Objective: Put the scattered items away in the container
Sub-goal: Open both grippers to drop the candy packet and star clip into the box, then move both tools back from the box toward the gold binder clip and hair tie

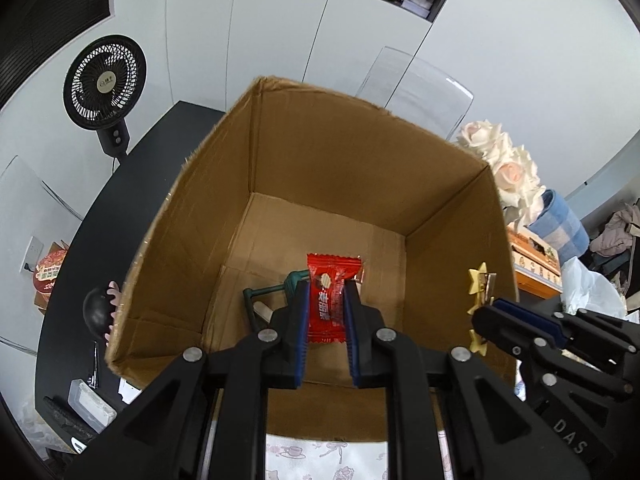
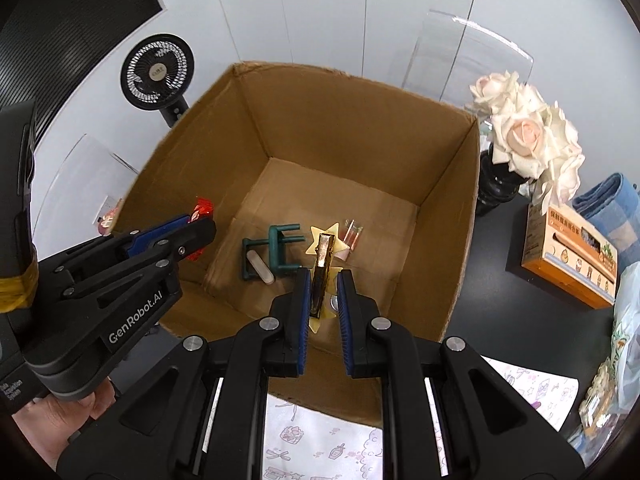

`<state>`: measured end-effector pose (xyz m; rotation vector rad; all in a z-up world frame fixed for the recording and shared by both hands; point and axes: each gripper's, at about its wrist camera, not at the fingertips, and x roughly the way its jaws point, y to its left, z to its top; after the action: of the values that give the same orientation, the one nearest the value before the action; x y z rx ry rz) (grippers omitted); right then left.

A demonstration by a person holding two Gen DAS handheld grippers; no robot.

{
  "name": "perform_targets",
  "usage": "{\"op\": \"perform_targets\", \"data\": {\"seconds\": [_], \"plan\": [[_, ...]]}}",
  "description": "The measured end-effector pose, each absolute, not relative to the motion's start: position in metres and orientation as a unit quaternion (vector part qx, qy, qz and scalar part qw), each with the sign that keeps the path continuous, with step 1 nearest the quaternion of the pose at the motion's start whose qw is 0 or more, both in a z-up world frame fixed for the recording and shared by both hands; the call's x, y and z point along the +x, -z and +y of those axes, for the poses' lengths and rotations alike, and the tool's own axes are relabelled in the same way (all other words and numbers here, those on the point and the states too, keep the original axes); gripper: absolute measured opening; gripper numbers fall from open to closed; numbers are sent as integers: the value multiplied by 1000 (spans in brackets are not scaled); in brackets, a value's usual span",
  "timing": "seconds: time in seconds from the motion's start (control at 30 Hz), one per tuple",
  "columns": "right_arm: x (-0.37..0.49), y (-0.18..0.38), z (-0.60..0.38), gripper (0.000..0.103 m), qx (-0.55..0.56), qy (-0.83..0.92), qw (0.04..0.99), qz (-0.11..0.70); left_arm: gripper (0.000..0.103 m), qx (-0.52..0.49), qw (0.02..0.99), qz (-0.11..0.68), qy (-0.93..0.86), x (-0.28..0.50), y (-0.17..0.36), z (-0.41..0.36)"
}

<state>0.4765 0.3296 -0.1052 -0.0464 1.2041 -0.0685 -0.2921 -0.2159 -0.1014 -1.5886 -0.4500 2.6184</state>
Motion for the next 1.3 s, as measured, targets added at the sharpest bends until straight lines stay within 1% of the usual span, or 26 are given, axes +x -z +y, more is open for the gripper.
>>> {"op": "perform_targets", "data": {"seconds": [0.43, 0.67, 0.8, 0.83, 0.87, 0.9, 0.93, 0.97, 1.0, 1.07, 1.13, 1.2, 1.3], "plan": [[488, 143, 317, 14, -17, 47, 801, 596, 16, -525, 20, -134, -840, -303, 119, -210], [485, 148, 309, 14, -12, 52, 800, 598, 16, -530, 18, -130, -838, -305, 126, -212], [485, 145, 305, 16, -18, 61, 802, 594, 17, -531, 18, -134, -837, -304, 128, -214], [484, 143, 304, 20, -22, 67, 804, 590, 24, -531, 17, -133, -837, -305, 128, -214], [483, 140, 303, 42, -26, 74, 807, 585, 50, -531, 17, -131, -837, -305, 128, -214], [481, 138, 301, 68, -24, 78, 810, 581, 70, -531, 16, -128, -837, -305, 129, -213], [479, 135, 299, 71, -23, 82, 812, 577, 90, -529, 6, -120, -840, -304, 129, -214], [477, 132, 298, 80, -23, 85, 815, 573, 96, -527, -5, -110, -843, -303, 128, -215], [476, 130, 297, 86, -18, 74, 818, 571, 98, -524, -6, -111, -845, -302, 128, -216], [474, 129, 298, 95, -16, 60, 818, 571, 102, -523, -4, -122, -844, -300, 128, -220], [473, 127, 302, 103, -24, 53, 819, 571, 102, -520, -8, -117, -846, -298, 126, -221], [470, 123, 308, 103, -43, 59, 825, 560, 102, -517, -11, -112, -848, -296, 122, -222], [467, 117, 310, 103, -39, 51, 829, 555, 102, -511, -12, -112, -852, -292, 115, -223]]}}
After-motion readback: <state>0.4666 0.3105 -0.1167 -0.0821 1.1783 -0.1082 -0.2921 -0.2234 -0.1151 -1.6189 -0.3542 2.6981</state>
